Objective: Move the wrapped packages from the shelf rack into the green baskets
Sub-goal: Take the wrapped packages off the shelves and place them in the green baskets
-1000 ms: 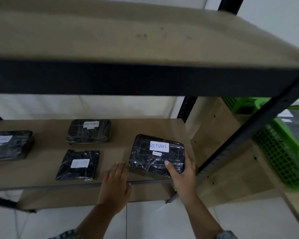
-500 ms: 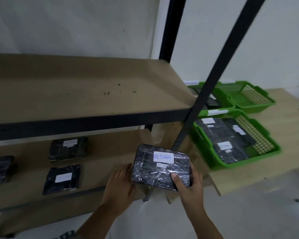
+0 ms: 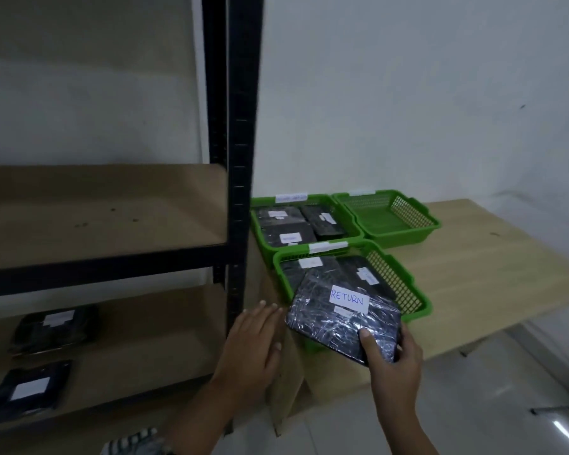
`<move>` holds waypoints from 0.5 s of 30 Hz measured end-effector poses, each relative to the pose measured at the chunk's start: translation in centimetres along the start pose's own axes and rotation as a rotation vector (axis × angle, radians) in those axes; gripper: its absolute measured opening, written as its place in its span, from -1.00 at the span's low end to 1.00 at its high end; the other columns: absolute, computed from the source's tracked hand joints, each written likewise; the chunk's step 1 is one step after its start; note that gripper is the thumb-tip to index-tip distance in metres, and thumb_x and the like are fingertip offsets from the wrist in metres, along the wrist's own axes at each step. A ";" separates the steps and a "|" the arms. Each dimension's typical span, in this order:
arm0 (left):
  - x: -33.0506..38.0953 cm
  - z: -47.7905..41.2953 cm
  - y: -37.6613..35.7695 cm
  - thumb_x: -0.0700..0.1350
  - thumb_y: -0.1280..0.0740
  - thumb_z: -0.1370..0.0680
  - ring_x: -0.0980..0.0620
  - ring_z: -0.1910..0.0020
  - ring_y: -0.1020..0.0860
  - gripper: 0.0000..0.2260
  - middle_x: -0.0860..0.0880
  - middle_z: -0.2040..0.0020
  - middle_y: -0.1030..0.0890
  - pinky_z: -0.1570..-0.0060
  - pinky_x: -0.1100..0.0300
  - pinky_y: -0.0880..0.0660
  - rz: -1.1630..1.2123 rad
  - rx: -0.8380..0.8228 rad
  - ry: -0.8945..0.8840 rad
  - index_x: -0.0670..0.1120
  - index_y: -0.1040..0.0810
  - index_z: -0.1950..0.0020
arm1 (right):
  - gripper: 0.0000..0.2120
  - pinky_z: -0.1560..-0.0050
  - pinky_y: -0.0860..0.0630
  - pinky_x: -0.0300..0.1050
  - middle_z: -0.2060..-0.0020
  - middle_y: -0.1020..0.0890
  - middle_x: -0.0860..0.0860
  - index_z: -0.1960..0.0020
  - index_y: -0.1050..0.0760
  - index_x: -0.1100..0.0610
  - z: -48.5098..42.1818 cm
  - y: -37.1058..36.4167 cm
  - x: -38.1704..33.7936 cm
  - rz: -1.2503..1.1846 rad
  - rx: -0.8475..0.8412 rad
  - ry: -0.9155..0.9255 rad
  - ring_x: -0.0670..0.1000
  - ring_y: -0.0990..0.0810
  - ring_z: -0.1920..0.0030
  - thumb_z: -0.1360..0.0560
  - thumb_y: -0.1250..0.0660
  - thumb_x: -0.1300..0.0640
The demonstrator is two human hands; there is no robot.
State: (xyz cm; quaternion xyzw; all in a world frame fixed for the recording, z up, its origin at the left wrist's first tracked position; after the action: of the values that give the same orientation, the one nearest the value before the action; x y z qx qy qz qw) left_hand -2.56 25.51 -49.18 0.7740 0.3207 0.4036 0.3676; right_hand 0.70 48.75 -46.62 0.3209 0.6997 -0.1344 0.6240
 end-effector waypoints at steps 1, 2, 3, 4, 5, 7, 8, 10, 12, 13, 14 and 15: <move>1.3 -1.1 -0.8 -0.05 -0.17 -0.44 -0.05 -0.36 -0.29 -0.51 -0.11 -0.32 -0.47 -0.34 0.01 -0.16 -0.002 0.005 0.007 -0.17 -0.39 -0.36 | -0.40 -0.17 -0.46 0.02 -0.07 -0.40 0.07 -0.32 -0.43 0.14 -1.6 1.1 0.1 0.009 -0.007 -0.001 0.16 -0.53 -0.10 -0.34 -0.53 0.10; 2.5 -2.2 -1.5 -0.05 -0.16 -0.43 -0.07 -0.36 -0.31 -0.50 -0.11 -0.32 -0.47 -0.35 -0.01 -0.21 -0.008 0.002 0.022 -0.16 -0.40 -0.35 | -0.41 -0.16 -0.45 -0.01 -0.07 -0.39 0.07 -0.33 -0.43 0.14 -3.2 2.1 0.2 0.021 -0.012 -0.001 0.14 -0.52 -0.09 -0.35 -0.52 0.11; 3.7 -3.3 -2.2 -0.04 -0.15 -0.43 -0.08 -0.35 -0.34 -0.50 -0.11 -0.31 -0.47 -0.36 -0.05 -0.24 -0.023 -0.002 0.041 -0.15 -0.40 -0.35 | -0.41 -0.15 -0.44 -0.04 -0.07 -0.38 0.07 -0.33 -0.42 0.14 -4.8 3.1 0.4 0.032 -0.012 -0.004 0.12 -0.51 -0.07 -0.35 -0.51 0.11; 5.1 -4.5 -3.0 -0.03 -0.14 -0.42 -0.10 -0.34 -0.36 -0.50 -0.10 -0.31 -0.48 -0.35 -0.10 -0.22 -0.036 -0.003 0.062 -0.14 -0.40 -0.35 | -0.41 -0.14 -0.43 -0.06 -0.06 -0.38 0.07 -0.33 -0.42 0.14 -6.4 4.3 0.5 0.041 -0.015 0.002 0.09 -0.49 -0.05 -0.35 -0.51 0.11; 5.8 -5.4 -3.5 -0.03 -0.14 -0.42 -0.11 -0.34 -0.38 -0.49 -0.10 -0.31 -0.48 -0.32 -0.12 -0.20 -0.046 -0.007 0.085 -0.14 -0.40 -0.35 | -0.41 -0.13 -0.42 -0.07 -0.06 -0.37 0.07 -0.33 -0.42 0.13 -7.6 5.0 0.5 0.053 -0.023 0.007 0.06 -0.48 -0.02 -0.36 -0.51 0.10; 7.5 -7.0 -4.7 -0.02 -0.13 -0.43 -0.12 -0.33 -0.38 -0.50 -0.10 -0.30 -0.48 -0.30 -0.11 -0.21 -0.069 -0.013 0.104 -0.14 -0.40 -0.35 | -0.41 -0.08 -0.38 -0.14 -0.09 -0.37 0.09 -0.34 -0.40 0.14 -10.0 6.4 0.7 0.063 -0.037 0.003 0.03 -0.46 0.00 -0.37 -0.50 0.11; 8.2 -7.7 -5.4 -0.02 -0.12 -0.43 -0.11 -0.34 -0.37 -0.50 -0.09 -0.31 -0.48 -0.30 -0.10 -0.22 -0.073 -0.012 0.106 -0.14 -0.40 -0.35 | -0.41 -0.06 -0.35 -0.18 -0.12 -0.38 0.11 -0.35 -0.39 0.14 -11.2 7.1 0.8 0.066 -0.045 0.001 0.01 -0.45 0.01 -0.38 -0.49 0.11; 9.3 -9.4 -6.6 -0.01 -0.11 -0.43 -0.11 -0.35 -0.36 -0.49 -0.09 -0.31 -0.48 -0.30 -0.12 -0.24 -0.079 -0.020 0.110 -0.14 -0.40 -0.35 | -0.40 -0.05 -0.33 -0.20 -0.16 -0.38 0.14 -0.36 -0.38 0.14 -13.4 8.1 1.1 0.078 -0.051 -0.003 0.01 -0.44 0.01 -0.38 -0.49 0.10; 10.0 -11.1 -7.8 0.01 -0.09 -0.44 -0.10 -0.35 -0.36 -0.48 -0.09 -0.32 -0.47 -0.31 -0.13 -0.25 -0.105 -0.026 0.106 -0.14 -0.40 -0.36 | -0.38 -0.07 -0.36 -0.18 -0.17 -0.37 0.14 -0.37 -0.37 0.15 -15.6 8.6 1.7 0.079 -0.047 -0.013 0.03 -0.46 -0.01 -0.38 -0.49 0.08; 10.3 -12.0 -8.3 0.02 -0.09 -0.45 -0.10 -0.36 -0.35 -0.48 -0.09 -0.33 -0.46 -0.32 -0.12 -0.24 -0.111 -0.026 0.101 -0.13 -0.39 -0.37 | -0.37 -0.08 -0.38 -0.16 -0.17 -0.37 0.14 -0.38 -0.36 0.15 -16.7 8.7 2.0 0.076 -0.040 -0.021 0.05 -0.47 -0.02 -0.38 -0.49 0.07; 10.6 -12.9 -8.8 0.03 -0.08 -0.47 -0.09 -0.38 -0.33 -0.48 -0.09 -0.35 -0.44 -0.34 -0.11 -0.22 -0.110 -0.024 0.098 -0.13 -0.37 -0.39 | -0.37 -0.10 -0.40 -0.13 -0.16 -0.36 0.12 -0.38 -0.35 0.15 -17.8 8.7 2.3 0.070 -0.032 -0.028 0.07 -0.48 -0.04 -0.38 -0.49 0.06; 10.8 -13.9 -9.2 0.03 -0.08 -0.48 -0.09 -0.40 -0.30 -0.49 -0.08 -0.38 -0.41 -0.36 -0.10 -0.19 -0.105 -0.025 0.098 -0.12 -0.35 -0.40 | -0.36 -0.12 -0.43 -0.10 -0.14 -0.36 0.11 -0.38 -0.35 0.14 -18.9 8.7 2.6 0.060 -0.028 -0.036 0.09 -0.49 -0.06 -0.38 -0.49 0.06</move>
State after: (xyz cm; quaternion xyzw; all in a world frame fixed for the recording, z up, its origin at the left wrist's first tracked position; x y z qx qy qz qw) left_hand -11.34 43.24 -46.96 0.7307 0.3735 0.4250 0.3820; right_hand -8.87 67.18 -43.76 0.3306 0.6803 -0.1117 0.6445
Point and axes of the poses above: each hand's wrist, its own z-axis away from the middle knuckle, its own y-axis out of the back of the hand, x = y × z, the point moved 2 cm from there along -z, towards the middle knuckle
